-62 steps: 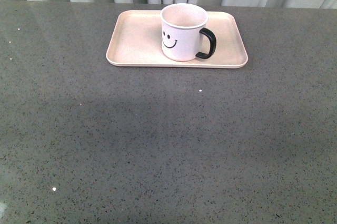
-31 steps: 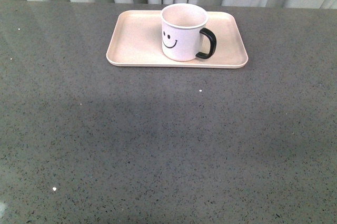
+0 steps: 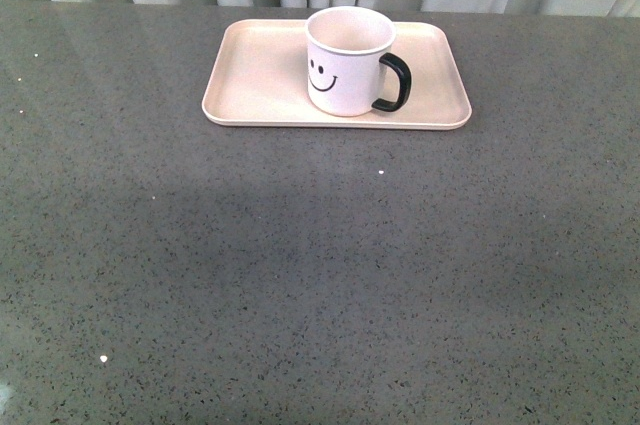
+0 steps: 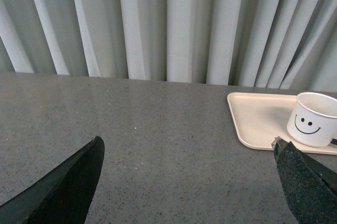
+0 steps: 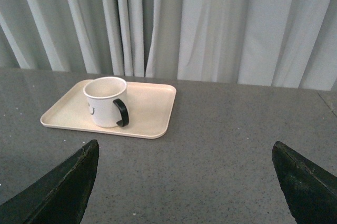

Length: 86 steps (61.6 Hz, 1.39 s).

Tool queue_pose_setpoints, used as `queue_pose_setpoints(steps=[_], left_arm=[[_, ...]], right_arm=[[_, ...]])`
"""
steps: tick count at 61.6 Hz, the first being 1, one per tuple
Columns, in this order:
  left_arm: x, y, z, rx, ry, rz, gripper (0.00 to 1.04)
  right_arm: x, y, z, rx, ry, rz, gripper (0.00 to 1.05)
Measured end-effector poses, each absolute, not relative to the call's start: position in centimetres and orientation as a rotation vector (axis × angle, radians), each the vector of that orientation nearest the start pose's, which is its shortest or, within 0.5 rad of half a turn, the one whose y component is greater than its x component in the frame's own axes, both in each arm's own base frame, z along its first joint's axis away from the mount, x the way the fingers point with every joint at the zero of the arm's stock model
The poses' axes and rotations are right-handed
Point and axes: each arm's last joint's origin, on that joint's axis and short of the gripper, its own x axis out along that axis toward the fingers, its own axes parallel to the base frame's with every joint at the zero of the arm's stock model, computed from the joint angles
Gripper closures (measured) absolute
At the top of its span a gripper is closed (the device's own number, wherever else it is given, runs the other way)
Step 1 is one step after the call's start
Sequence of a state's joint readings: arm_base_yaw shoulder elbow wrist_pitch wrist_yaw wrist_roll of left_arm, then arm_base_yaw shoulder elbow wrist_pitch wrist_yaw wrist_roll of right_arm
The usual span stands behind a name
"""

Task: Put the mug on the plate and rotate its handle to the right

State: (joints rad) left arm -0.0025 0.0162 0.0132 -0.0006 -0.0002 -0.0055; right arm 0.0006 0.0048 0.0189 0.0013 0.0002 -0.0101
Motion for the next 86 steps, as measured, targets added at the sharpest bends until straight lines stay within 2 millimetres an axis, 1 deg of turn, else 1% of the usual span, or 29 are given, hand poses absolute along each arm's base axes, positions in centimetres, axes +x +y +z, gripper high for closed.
queue_pose_setpoints(steps=[9, 11, 12, 13, 15, 18, 22, 25, 26, 27, 29, 31, 34, 39, 41, 44, 45, 46, 47, 50, 51, 53, 56, 59, 65, 69, 74, 78, 86], left_arm=[[9.8, 0.0, 16.7, -0.006, 0.004, -0.003, 0.09], [9.8, 0.0, 16.7, -0.006, 0.004, -0.002, 0.09], [9.8, 0.0, 16.7, -0.005, 0.004, -0.002, 0.09], [9.8, 0.0, 16.7, -0.005, 0.004, -0.002, 0.09], [9.8, 0.0, 16.7, -0.005, 0.003, -0.003, 0.09], [9.8, 0.0, 16.7, -0.005, 0.003, -0.003, 0.09], [9.8, 0.0, 16.7, -0.005, 0.003, -0.003, 0.09], [9.8, 0.0, 16.7, -0.005, 0.003, -0.003, 0.09], [9.8, 0.0, 16.7, -0.005, 0.003, -0.003, 0.09], [9.8, 0.0, 16.7, -0.005, 0.003, -0.002, 0.09], [9.8, 0.0, 16.7, -0.005, 0.003, -0.003, 0.09], [9.8, 0.0, 16.7, -0.005, 0.003, -0.002, 0.09], [9.8, 0.0, 16.7, -0.005, 0.003, -0.003, 0.09], [9.8, 0.0, 16.7, -0.005, 0.003, -0.003, 0.09], [9.8, 0.0, 16.7, -0.005, 0.003, -0.003, 0.09], [9.8, 0.0, 16.7, -0.005, 0.003, -0.003, 0.09], [9.8, 0.0, 16.7, -0.005, 0.003, -0.003, 0.09], [9.8, 0.0, 16.7, -0.005, 0.003, -0.003, 0.09], [9.8, 0.0, 16.7, -0.005, 0.003, -0.003, 0.09], [9.8, 0.0, 16.7, -0.005, 0.003, -0.003, 0.09], [9.8, 0.0, 16.7, -0.005, 0.003, -0.003, 0.09], [9.8, 0.0, 16.7, -0.005, 0.003, -0.003, 0.09], [9.8, 0.0, 16.7, -0.005, 0.003, -0.003, 0.09], [9.8, 0.0, 16.7, -0.005, 0.003, -0.003, 0.09], [9.8, 0.0, 16.7, -0.005, 0.003, -0.003, 0.09], [9.8, 0.0, 16.7, -0.005, 0.003, -0.003, 0.09], [9.8, 0.0, 16.7, -0.005, 0.003, -0.003, 0.09], [9.8, 0.0, 16.7, -0.005, 0.003, -0.003, 0.09], [9.8, 0.0, 16.7, -0.005, 0.003, -0.003, 0.09]], right_arm=[[9.7, 0.0, 17.0, -0.011, -0.003, 0.013, 0.09], [9.8, 0.0, 16.9, -0.028, 0.102, 0.090, 0.09], [9.9, 0.0, 16.9, -0.030, 0.226, 0.150, 0.09], [9.9, -0.1, 17.0, -0.027, 0.271, 0.174, 0.09], [10.5, -0.2, 17.5, 0.002, 0.445, 0.264, 0.09], [11.7, -0.3, 17.9, 0.021, 0.527, 0.321, 0.09], [14.1, -0.6, 19.0, -0.004, 0.547, 0.345, 0.09], [16.5, -0.9, 19.8, -0.030, 0.536, 0.346, 0.09], [17.0, -0.9, 20.0, -0.037, 0.534, 0.345, 0.09], [18.0, -1.0, 20.2, -0.048, 0.531, 0.338, 0.09], [19.0, -1.0, 20.4, -0.055, 0.528, 0.333, 0.09], [20.9, -1.0, 20.6, -0.063, 0.526, 0.336, 0.09], [22.9, -0.8, 20.8, -0.067, 0.540, 0.342, 0.09], [26.7, -0.1, 20.8, -0.075, 0.572, 0.353, 0.09], [27.7, 0.1, 20.8, -0.076, 0.583, 0.352, 0.09], [30.0, 0.7, 20.9, -0.072, 0.600, 0.362, 0.09], [30.5, 0.8, 20.9, -0.068, 0.606, 0.361, 0.09], [31.3, 1.1, 20.9, -0.069, 0.616, 0.358, 0.09], [31.8, 1.2, 20.9, -0.067, 0.618, 0.357, 0.09], [34.4, 2.0, 21.1, -0.055, 0.631, 0.367, 0.09], [34.8, 2.2, 21.1, -0.052, 0.635, 0.366, 0.09], [36.4, 2.7, 21.2, -0.050, 0.649, 0.348, 0.09], [38.1, 3.2, 21.3, -0.050, 0.652, 0.341, 0.09], [40.4, 3.9, 21.3, -0.049, 0.674, 0.321, 0.09], [43.5, 4.6, 20.9, -0.039, 0.711, 0.287, 0.09], [45.1, 4.9, 20.5, -0.017, 0.732, 0.282, 0.09], [47.9, 6.0, 19.7, 0.014, 0.782, 0.270, 0.09], [49.4, 7.2, 19.2, 0.025, 0.806, 0.273, 0.09], [50.7, 8.6, 18.8, 0.031, 0.834, 0.270, 0.09]])
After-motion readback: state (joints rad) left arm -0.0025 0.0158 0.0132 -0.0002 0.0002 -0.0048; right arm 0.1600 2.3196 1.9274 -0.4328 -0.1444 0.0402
